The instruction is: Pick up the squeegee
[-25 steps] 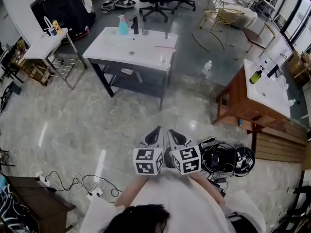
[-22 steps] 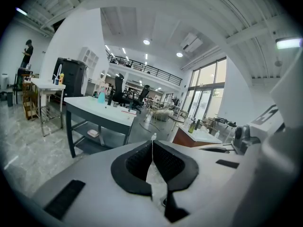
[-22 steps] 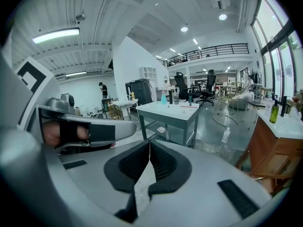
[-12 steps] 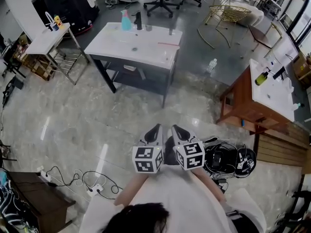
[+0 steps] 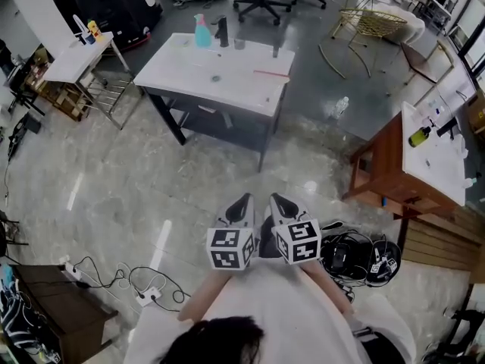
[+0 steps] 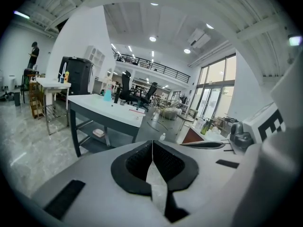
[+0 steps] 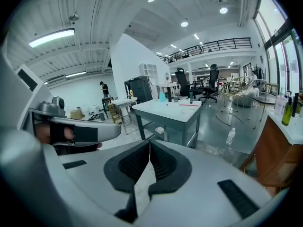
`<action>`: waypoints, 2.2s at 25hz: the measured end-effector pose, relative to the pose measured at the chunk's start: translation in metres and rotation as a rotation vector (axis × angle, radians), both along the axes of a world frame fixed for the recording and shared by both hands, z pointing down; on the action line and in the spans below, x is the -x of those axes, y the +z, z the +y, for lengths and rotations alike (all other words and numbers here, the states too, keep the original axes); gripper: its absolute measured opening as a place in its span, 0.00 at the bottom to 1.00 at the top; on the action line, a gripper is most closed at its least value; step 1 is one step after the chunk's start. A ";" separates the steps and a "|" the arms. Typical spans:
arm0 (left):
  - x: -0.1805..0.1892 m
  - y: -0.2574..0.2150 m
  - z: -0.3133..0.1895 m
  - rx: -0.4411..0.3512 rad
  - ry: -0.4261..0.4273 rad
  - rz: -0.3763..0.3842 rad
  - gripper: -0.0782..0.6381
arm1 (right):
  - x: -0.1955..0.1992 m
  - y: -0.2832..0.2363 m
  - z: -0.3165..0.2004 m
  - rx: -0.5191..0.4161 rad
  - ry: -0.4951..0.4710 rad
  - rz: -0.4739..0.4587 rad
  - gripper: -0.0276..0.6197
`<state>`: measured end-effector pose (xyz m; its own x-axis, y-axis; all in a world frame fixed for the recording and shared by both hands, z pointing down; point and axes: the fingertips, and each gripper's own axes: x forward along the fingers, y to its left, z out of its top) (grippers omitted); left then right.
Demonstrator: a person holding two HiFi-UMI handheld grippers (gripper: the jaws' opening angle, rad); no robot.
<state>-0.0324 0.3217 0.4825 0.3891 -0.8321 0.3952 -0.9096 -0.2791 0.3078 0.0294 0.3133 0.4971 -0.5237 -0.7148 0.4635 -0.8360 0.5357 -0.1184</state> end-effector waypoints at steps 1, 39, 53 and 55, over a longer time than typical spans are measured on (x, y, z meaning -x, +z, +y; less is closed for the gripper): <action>0.000 0.001 -0.007 0.002 -0.003 0.001 0.15 | -0.001 0.001 -0.007 0.002 -0.001 0.002 0.09; -0.077 0.007 -0.229 0.039 -0.051 -0.008 0.15 | -0.065 0.013 -0.227 0.066 -0.107 -0.023 0.09; -0.082 0.014 -0.264 0.055 -0.099 0.003 0.15 | -0.071 0.031 -0.259 0.096 -0.168 -0.031 0.09; -0.082 0.014 -0.265 0.057 -0.102 -0.002 0.15 | -0.072 0.031 -0.261 0.099 -0.169 -0.034 0.09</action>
<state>0.0496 0.0563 0.4960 0.3032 -0.8435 0.4435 -0.9328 -0.1676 0.3189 0.1011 0.0522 0.5286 -0.6493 -0.5672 0.5067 -0.7296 0.6526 -0.2043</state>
